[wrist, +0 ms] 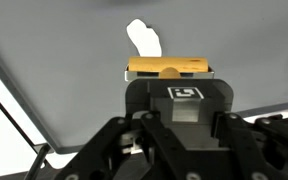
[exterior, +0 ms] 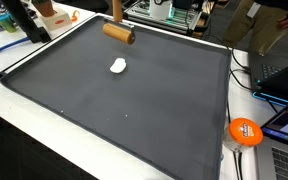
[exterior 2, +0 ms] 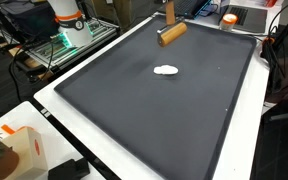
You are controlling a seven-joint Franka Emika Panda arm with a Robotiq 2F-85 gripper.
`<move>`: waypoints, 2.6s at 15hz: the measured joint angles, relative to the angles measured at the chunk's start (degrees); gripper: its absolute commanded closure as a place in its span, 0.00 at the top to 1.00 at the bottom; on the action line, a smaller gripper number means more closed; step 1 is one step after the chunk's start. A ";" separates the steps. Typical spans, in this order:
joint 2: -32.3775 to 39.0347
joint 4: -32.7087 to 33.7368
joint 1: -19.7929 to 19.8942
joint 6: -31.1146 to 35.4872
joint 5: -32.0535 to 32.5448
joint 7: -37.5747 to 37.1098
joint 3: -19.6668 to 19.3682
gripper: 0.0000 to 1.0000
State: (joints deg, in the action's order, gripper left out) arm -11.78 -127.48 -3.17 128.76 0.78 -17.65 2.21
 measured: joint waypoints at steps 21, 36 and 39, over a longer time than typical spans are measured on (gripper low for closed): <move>-7.66 -5.60 3.17 -2.33 3.53 7.32 0.24 0.22; -14.13 -14.37 3.10 0.66 4.96 -1.82 5.48 0.22; -17.13 -20.16 3.53 8.59 5.41 -3.71 5.94 0.22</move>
State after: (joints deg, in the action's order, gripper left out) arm -28.92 -147.64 0.35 137.35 6.19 -21.36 8.16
